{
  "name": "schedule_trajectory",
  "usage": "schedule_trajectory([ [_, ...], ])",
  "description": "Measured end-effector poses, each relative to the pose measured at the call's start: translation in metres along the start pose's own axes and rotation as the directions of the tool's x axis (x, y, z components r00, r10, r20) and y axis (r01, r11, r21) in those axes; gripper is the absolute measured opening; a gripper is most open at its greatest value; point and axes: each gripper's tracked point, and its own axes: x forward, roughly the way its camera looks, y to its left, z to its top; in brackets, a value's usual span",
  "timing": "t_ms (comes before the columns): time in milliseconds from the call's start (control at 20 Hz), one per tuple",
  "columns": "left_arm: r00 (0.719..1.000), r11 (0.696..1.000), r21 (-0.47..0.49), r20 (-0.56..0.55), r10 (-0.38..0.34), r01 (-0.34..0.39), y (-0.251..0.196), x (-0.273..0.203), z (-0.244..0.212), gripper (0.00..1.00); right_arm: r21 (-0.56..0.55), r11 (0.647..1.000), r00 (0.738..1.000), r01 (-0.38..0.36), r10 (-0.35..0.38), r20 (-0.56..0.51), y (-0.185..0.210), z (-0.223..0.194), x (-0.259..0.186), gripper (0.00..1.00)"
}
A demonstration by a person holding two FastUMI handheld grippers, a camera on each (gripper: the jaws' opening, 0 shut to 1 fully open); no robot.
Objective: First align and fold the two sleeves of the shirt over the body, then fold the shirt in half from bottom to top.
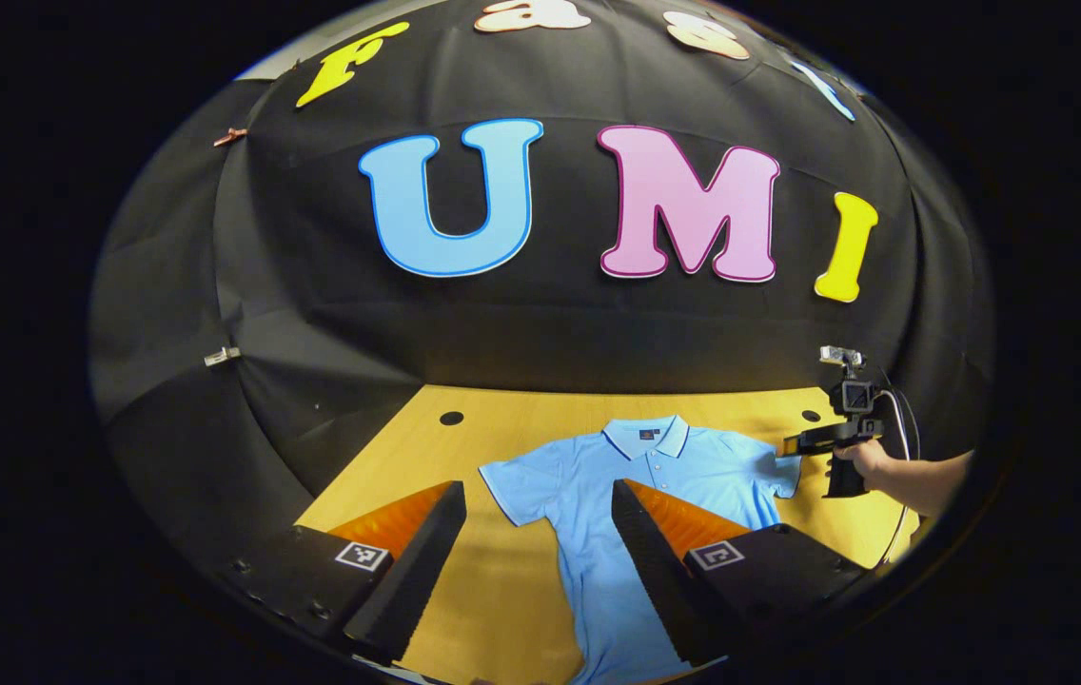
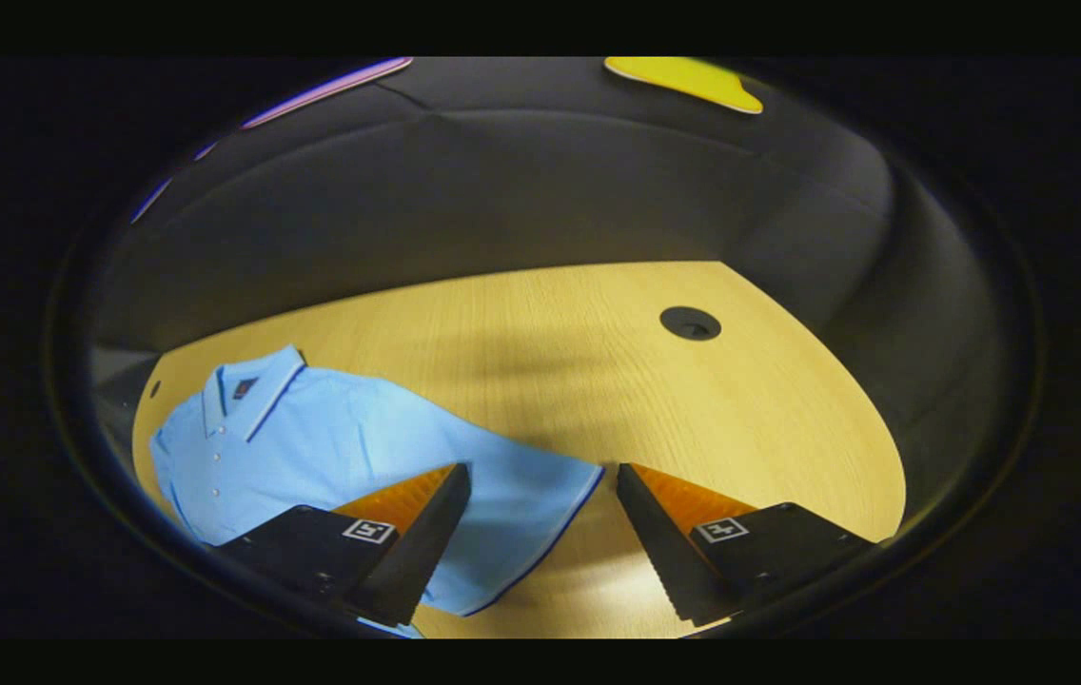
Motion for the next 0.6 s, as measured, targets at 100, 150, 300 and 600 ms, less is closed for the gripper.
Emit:
schedule_trajectory([
  [100, 1.000, 1.000, -0.003, 0.012, -0.003, 0.003, -0.003, 0.011, 0.002, 0.99, -0.012, 1.000, 1.000, -0.017, 0.017, -0.007, 0.006, -0.005, -0.003, 0.97],
  [150, 1.000, 1.000, -0.009, 0.019, -0.009, 0.009, -0.004, 0.014, 0.004, 0.99, -0.010, 1.000, 1.000, -0.015, 0.015, 0.003, 0.002, -0.001, -0.004, 0.97],
  [300, 0.999, 0.999, -0.032, 0.034, -0.010, 0.011, -0.004, 0.022, 0.004, 0.99, -0.019, 0.999, 0.999, -0.043, 0.043, 0.006, -0.001, 0.004, -0.010, 0.74],
  [600, 0.999, 0.998, -0.058, 0.032, 0.030, -0.028, 0.013, 0.022, -0.008, 0.99, -0.002, 0.997, 0.997, -0.072, 0.072, 0.027, 0.020, 0.007, -0.008, 0.01],
])
